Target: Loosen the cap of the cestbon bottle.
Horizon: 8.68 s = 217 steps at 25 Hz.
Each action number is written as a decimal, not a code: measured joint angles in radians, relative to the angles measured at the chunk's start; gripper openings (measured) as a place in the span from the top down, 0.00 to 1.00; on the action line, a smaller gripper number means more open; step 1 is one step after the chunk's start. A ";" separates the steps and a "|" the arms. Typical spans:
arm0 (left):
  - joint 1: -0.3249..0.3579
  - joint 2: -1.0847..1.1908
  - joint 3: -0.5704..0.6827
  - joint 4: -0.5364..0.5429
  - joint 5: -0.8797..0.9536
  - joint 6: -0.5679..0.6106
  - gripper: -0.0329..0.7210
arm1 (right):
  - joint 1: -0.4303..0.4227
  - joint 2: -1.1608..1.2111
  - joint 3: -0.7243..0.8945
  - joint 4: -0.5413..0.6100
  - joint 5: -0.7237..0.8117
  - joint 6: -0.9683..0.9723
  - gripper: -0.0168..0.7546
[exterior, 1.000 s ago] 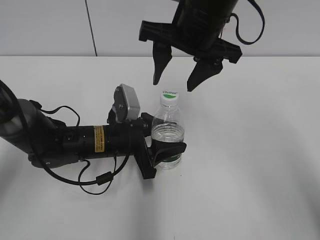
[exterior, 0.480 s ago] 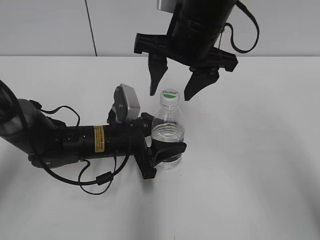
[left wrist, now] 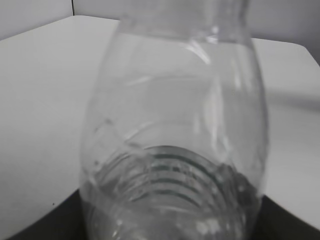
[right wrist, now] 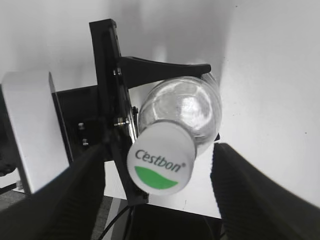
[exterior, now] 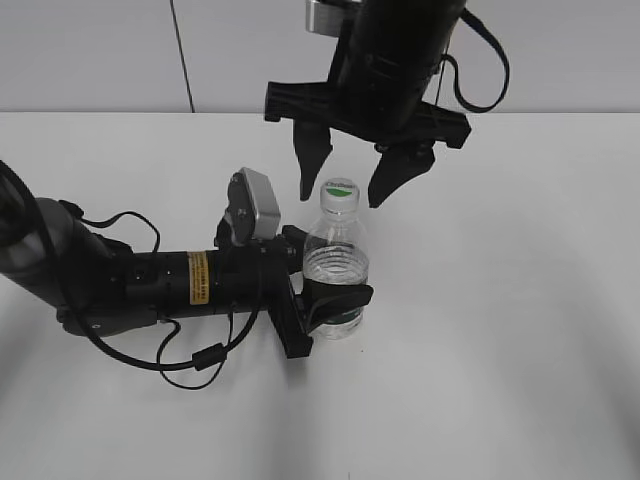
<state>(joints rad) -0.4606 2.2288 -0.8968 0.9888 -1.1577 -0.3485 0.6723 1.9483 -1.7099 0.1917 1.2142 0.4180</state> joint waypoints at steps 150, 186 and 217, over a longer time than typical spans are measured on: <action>0.000 0.000 -0.001 0.035 -0.008 -0.002 0.45 | -0.487 0.106 0.390 -0.052 -0.367 -0.477 0.26; -0.001 -0.153 0.005 0.009 -0.040 -0.056 0.26 | -0.487 0.007 0.191 -0.141 -0.132 -0.487 0.25; 0.008 -0.951 -0.145 -0.409 1.764 -0.255 0.26 | -0.487 -0.154 0.110 -0.095 0.000 -0.438 0.25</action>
<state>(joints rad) -0.4529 1.2781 -1.0417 0.5797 0.6060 -0.6037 0.1856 1.7939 -1.5998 0.0969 1.2143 -0.0198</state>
